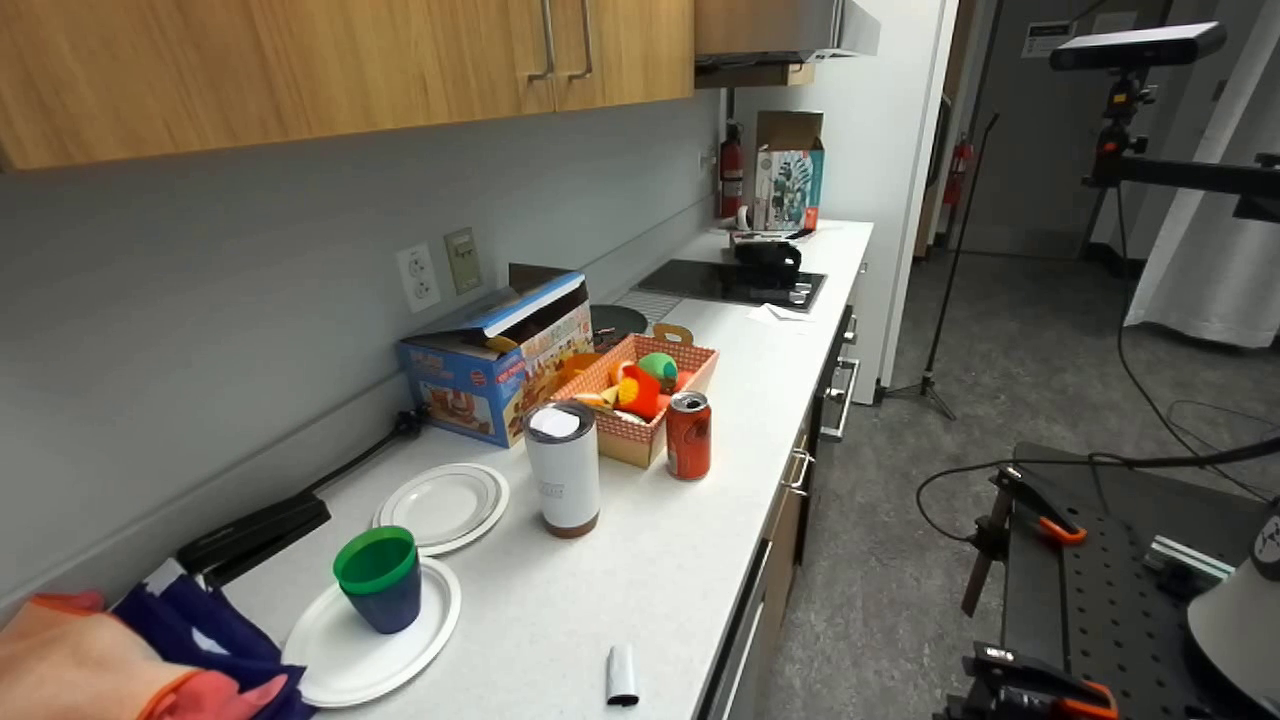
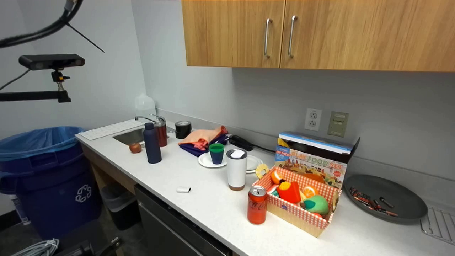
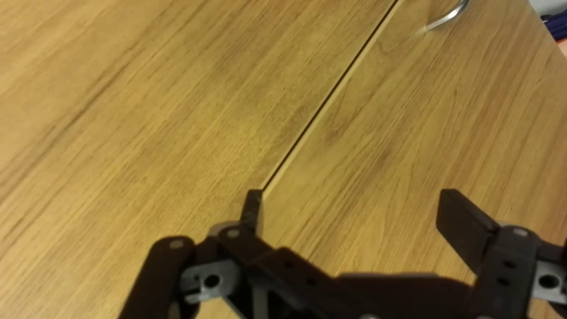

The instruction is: Close the right cabinet door

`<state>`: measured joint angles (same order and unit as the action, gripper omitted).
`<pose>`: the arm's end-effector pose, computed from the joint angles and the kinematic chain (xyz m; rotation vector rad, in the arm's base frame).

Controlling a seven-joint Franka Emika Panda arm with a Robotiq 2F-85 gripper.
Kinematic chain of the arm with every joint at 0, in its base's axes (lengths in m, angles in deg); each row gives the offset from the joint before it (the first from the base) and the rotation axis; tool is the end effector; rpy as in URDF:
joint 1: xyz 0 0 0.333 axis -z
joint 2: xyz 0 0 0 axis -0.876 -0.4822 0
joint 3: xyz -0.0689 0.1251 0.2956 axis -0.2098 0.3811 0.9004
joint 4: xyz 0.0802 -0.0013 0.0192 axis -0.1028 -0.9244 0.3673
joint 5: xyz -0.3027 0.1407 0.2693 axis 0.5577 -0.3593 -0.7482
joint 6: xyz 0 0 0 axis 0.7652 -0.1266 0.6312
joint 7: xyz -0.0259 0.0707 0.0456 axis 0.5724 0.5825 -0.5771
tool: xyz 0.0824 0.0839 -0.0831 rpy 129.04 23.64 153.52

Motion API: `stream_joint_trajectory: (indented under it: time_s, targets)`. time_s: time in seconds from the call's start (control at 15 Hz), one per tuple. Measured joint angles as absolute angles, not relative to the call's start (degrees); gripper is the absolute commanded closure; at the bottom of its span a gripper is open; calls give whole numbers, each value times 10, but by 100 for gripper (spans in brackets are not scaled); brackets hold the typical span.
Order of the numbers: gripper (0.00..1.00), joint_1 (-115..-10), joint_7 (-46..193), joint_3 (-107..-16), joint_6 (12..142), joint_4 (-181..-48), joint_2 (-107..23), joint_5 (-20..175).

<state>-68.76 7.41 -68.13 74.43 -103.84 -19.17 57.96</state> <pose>0.5988 -0.0271 0.8496 2.2726 1.1453 1.3804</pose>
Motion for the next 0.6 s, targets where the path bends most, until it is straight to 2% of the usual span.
stream_joint_trajectory:
  time_s: [0.6]
  targets:
    - [0,-683,211,-658,735,-1150,-116,614]
